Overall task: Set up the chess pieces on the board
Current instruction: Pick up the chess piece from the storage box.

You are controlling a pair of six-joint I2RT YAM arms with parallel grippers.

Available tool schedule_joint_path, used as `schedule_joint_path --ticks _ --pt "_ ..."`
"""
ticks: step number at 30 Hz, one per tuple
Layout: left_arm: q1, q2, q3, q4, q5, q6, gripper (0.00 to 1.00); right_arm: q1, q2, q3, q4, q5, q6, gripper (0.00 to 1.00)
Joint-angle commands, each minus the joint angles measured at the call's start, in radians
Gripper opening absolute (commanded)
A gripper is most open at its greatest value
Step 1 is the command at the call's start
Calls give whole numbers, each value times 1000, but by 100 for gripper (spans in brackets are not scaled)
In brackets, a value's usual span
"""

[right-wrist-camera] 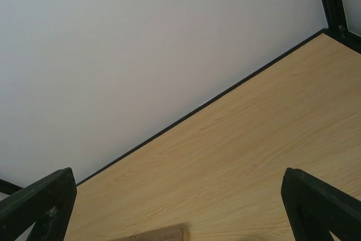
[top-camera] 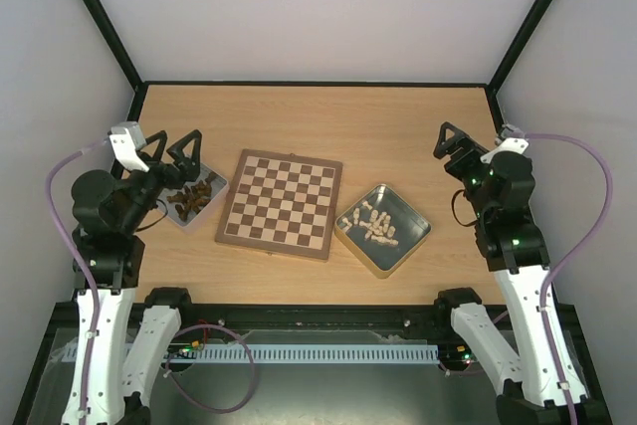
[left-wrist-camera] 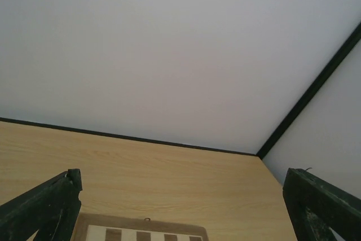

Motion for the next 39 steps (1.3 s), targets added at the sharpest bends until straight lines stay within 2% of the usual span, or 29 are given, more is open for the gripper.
schedule_joint_path --ticks 1,8,12,15,16,22,25,33,39 --pt "21 3 -20 75 135 -11 99 -10 24 -16 57 9 19 98" --pt "20 7 -76 167 287 -30 100 -15 68 -38 88 -29 41 98" --pt "12 14 -131 278 384 -64 100 -16 79 -84 156 -114 66 99" --pt "3 21 -161 337 437 -78 100 -18 101 -126 218 -219 24 98" --pt "-4 24 -170 351 448 -79 100 -17 108 -137 229 -237 10 94" --pt "-47 29 -191 365 452 -62 100 -5 200 -122 122 -93 -37 75" --pt "-75 36 -195 373 449 -62 100 36 256 -105 56 -41 -72 70" --pt "-125 97 -184 336 384 -57 100 165 369 -170 -18 -14 -77 48" --pt "-151 115 -183 326 348 -52 100 248 435 -219 -16 8 -69 46"
